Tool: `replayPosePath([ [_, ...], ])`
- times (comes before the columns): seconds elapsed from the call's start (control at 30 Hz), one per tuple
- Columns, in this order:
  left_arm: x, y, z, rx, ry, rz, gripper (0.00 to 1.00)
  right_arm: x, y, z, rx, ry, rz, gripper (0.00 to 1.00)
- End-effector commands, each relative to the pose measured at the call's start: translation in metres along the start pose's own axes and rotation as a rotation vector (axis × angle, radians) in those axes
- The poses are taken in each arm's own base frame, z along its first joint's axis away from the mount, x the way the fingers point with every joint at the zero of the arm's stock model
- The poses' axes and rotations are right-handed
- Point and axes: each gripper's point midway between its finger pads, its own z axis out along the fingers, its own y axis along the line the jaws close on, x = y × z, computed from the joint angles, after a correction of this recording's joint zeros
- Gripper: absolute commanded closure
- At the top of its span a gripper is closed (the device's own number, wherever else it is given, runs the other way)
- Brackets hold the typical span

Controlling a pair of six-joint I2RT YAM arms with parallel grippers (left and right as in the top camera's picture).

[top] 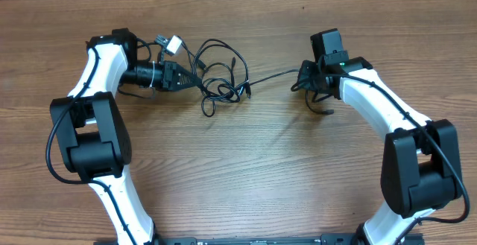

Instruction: Untangle cables

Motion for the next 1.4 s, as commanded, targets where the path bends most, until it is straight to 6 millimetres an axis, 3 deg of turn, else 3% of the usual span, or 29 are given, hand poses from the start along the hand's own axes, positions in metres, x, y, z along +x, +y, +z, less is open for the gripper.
replayPosePath([
  [0.0,-0.002,0.004,-0.003,-0.009,-0.013,-0.027,0.96,0.002,-0.011,0.003,0.029,0.011,0.019,0.96],
  [0.1,-0.001,0.022,-0.004,-0.105,0.006,-0.117,0.96,0.007,-0.014,0.003,0.039,0.028,0.019,0.96],
  [0.33,0.015,0.096,-0.028,-0.557,0.001,-0.509,0.96,0.022,-0.022,0.001,0.072,0.089,0.018,0.96],
  [0.47,0.026,0.115,-0.038,-0.689,-0.022,-0.648,0.96,0.034,-0.027,0.000,0.095,0.138,0.016,0.96],
  [0.73,0.027,0.113,-0.035,-0.685,-0.013,-0.635,0.96,0.039,-0.025,-0.001,0.079,0.163,0.014,0.96],
  [0.8,0.027,0.113,-0.035,-0.685,-0.011,-0.637,0.96,0.039,-0.025,-0.001,0.080,0.165,0.003,0.90],
  [0.83,0.027,0.113,-0.035,-0.685,-0.011,-0.636,0.91,0.039,-0.025,-0.001,0.078,0.165,-0.013,0.86],
  [0.9,0.027,0.113,-0.035,-0.684,-0.007,-0.630,0.68,0.039,-0.026,-0.001,0.079,0.165,-0.031,0.80],
  [1.03,0.027,0.111,-0.032,-0.673,0.005,-0.599,0.32,0.040,-0.025,-0.002,0.074,0.171,-0.040,0.72],
  [1.13,0.022,0.102,-0.024,-0.600,0.020,-0.532,0.25,0.039,-0.015,-0.007,0.023,0.194,-0.108,0.65],
  [1.3,0.007,0.066,-0.003,-0.347,0.024,-0.337,0.24,0.029,0.018,-0.031,-0.105,0.220,-0.229,0.53],
  [1.37,0.004,0.054,0.001,-0.270,0.018,-0.297,0.25,0.027,0.035,-0.040,-0.178,0.225,-0.270,0.43],
])
